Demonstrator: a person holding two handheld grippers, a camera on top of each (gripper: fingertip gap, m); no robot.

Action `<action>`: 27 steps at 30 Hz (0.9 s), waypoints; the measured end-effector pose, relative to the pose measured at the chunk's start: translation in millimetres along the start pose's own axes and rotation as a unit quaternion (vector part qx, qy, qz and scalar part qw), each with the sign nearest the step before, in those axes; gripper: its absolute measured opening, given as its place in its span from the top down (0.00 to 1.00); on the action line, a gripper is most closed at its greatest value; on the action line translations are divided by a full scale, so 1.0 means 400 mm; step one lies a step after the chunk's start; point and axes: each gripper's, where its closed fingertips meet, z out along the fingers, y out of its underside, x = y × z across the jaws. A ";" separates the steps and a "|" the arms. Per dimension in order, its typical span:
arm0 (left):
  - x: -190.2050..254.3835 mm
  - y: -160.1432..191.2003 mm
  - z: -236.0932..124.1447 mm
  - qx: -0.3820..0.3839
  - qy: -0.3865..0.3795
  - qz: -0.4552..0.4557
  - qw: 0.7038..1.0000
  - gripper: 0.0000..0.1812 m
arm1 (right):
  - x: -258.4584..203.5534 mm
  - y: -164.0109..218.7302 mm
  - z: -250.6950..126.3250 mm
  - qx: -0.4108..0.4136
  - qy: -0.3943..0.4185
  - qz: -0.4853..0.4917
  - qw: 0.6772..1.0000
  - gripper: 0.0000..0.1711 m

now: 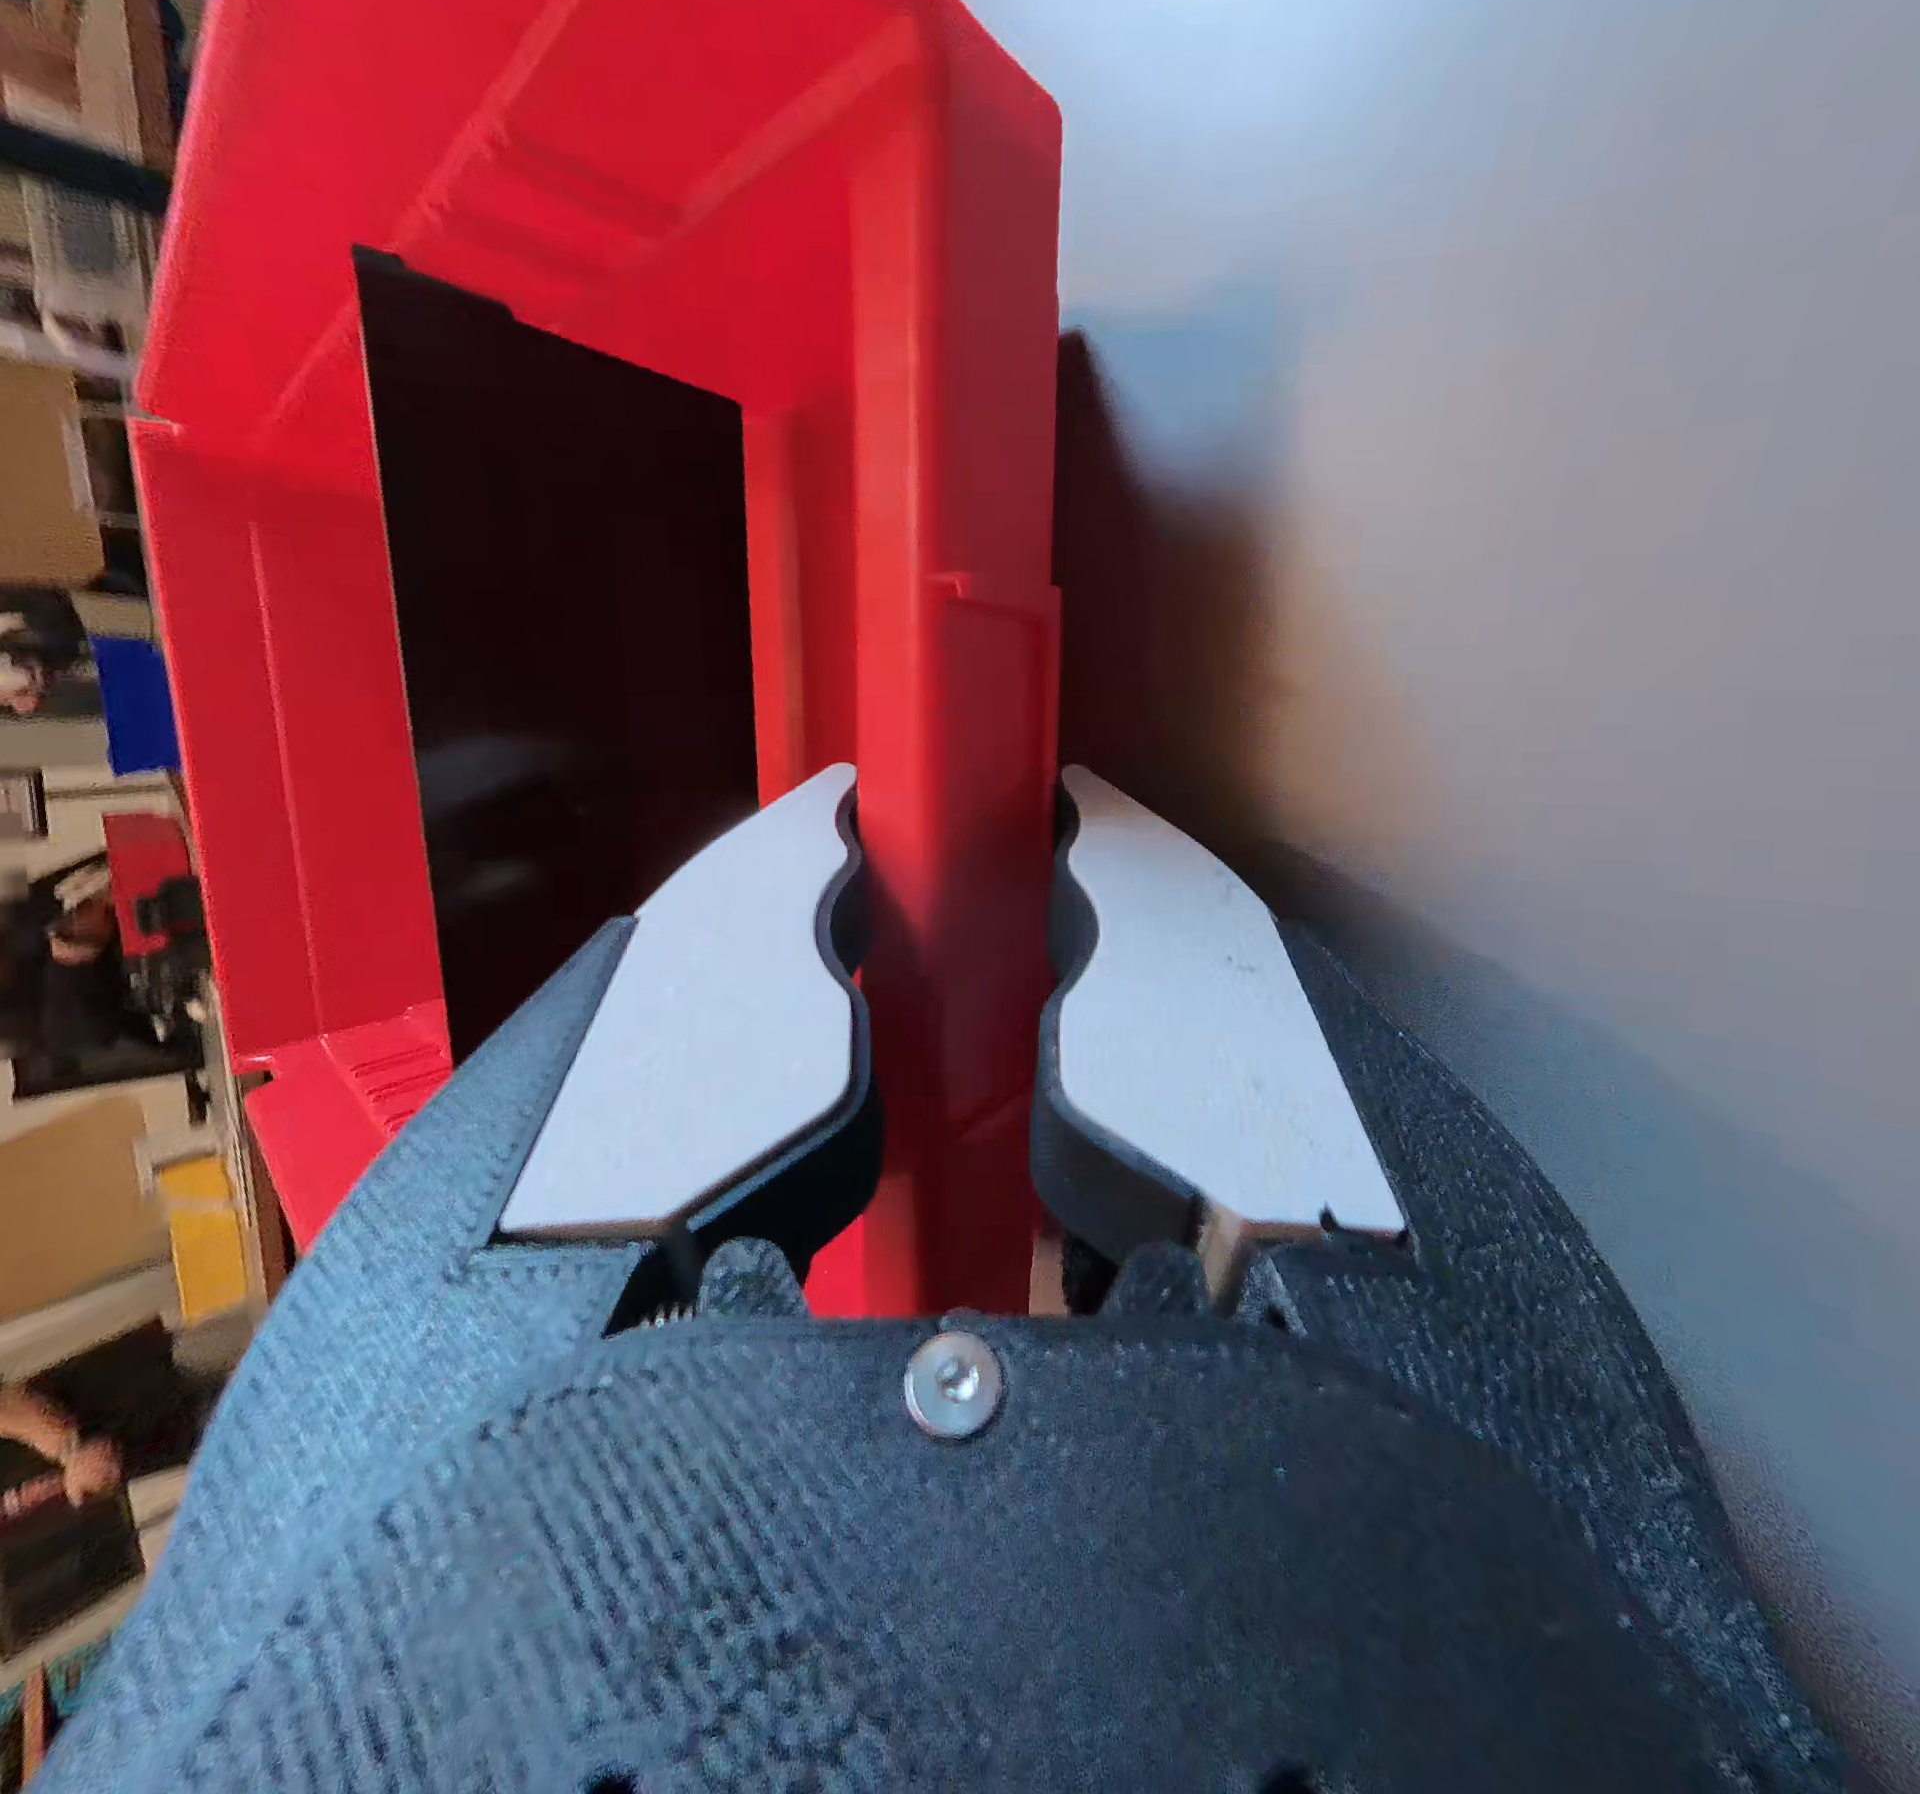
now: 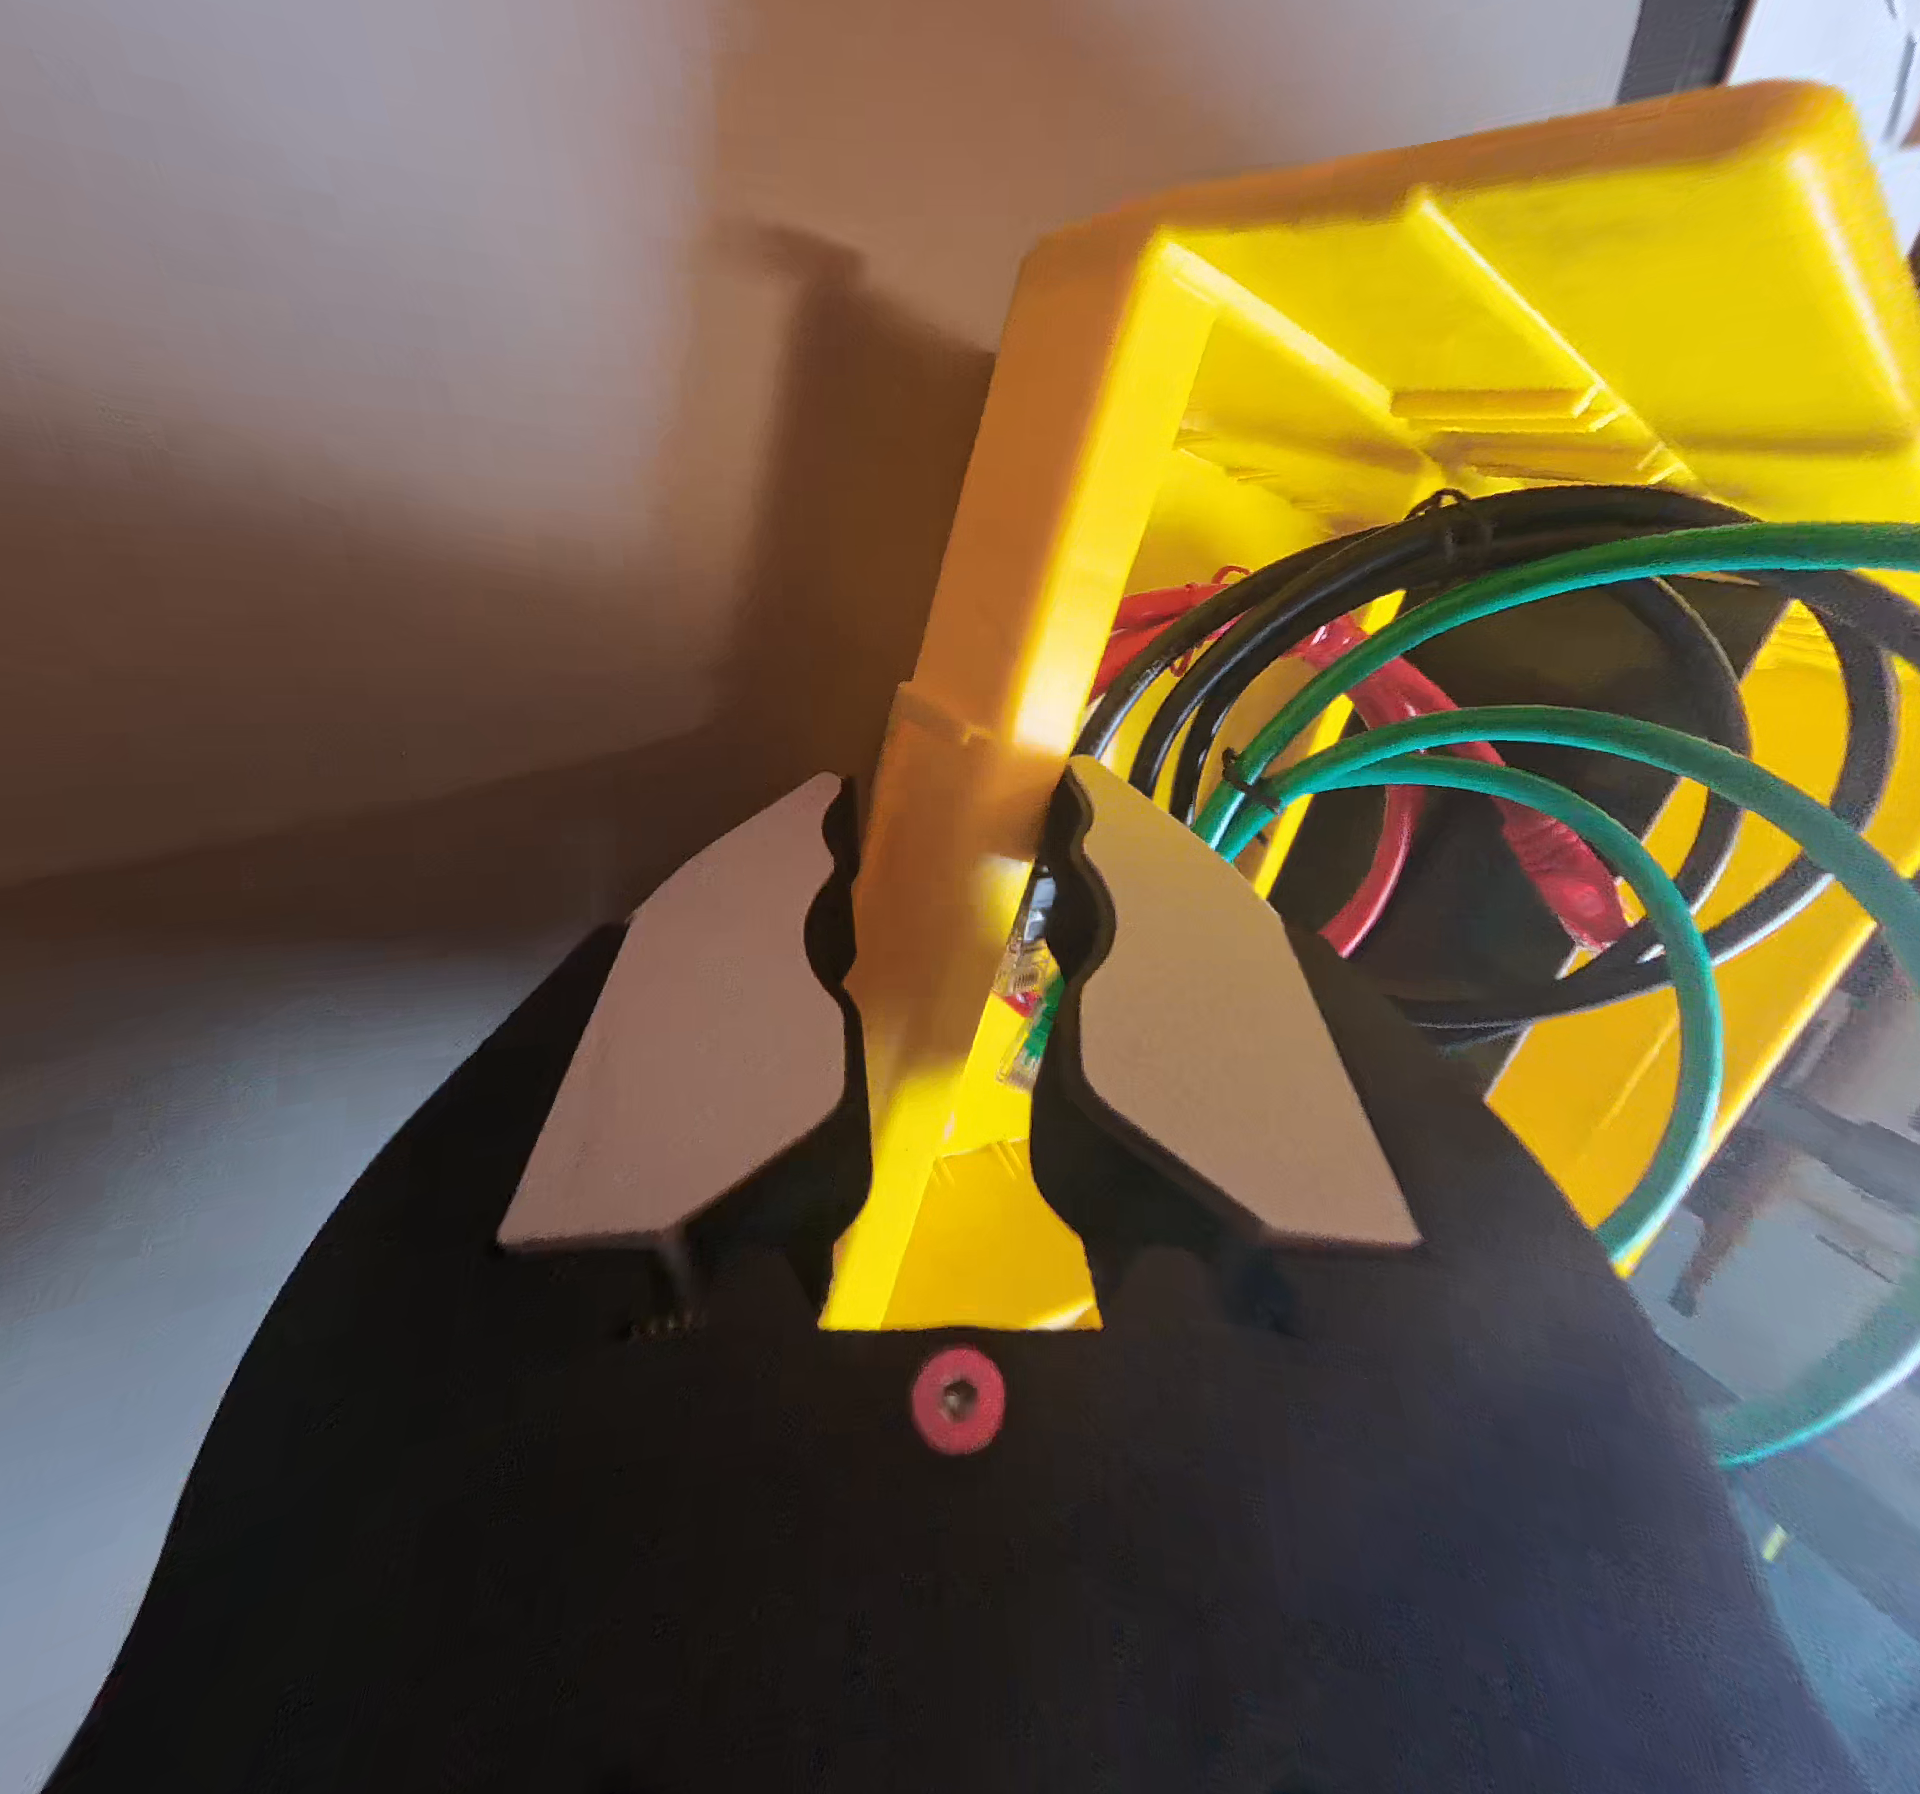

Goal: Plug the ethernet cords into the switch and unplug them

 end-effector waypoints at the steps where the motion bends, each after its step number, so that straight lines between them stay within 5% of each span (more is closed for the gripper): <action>1: 0.003 -0.031 0.010 0.012 0.005 0.009 1.000 0.83 | -0.026 -0.007 -0.014 0.013 -0.007 0.000 1.000 0.81; 10: -0.055 -0.171 0.131 0.085 0.025 0.025 0.996 0.79 | -0.282 -0.111 -0.200 0.142 0.036 -0.018 0.989 0.81; 13: -0.063 -0.187 0.075 0.122 0.028 -0.075 0.989 0.75 | -0.328 -0.158 -0.361 0.276 0.033 0.086 0.957 0.77; 16: -0.029 -0.265 -0.045 0.217 0.084 -0.219 0.948 0.77 | -0.274 -0.060 -0.481 0.363 0.106 0.268 0.886 0.77; 21: 0.100 -0.452 -0.165 0.298 0.229 -0.401 0.835 0.70 | -0.242 0.188 -0.407 0.328 0.191 0.523 0.763 0.67; 24: 0.121 -0.500 -0.102 0.265 0.177 -0.463 0.827 0.73 | -0.238 0.194 -0.325 0.311 0.176 0.563 0.746 0.67; 27: 0.104 -0.514 -0.033 0.238 0.120 -0.476 0.838 0.78 | -0.215 0.171 -0.288 0.320 0.154 0.576 0.736 0.81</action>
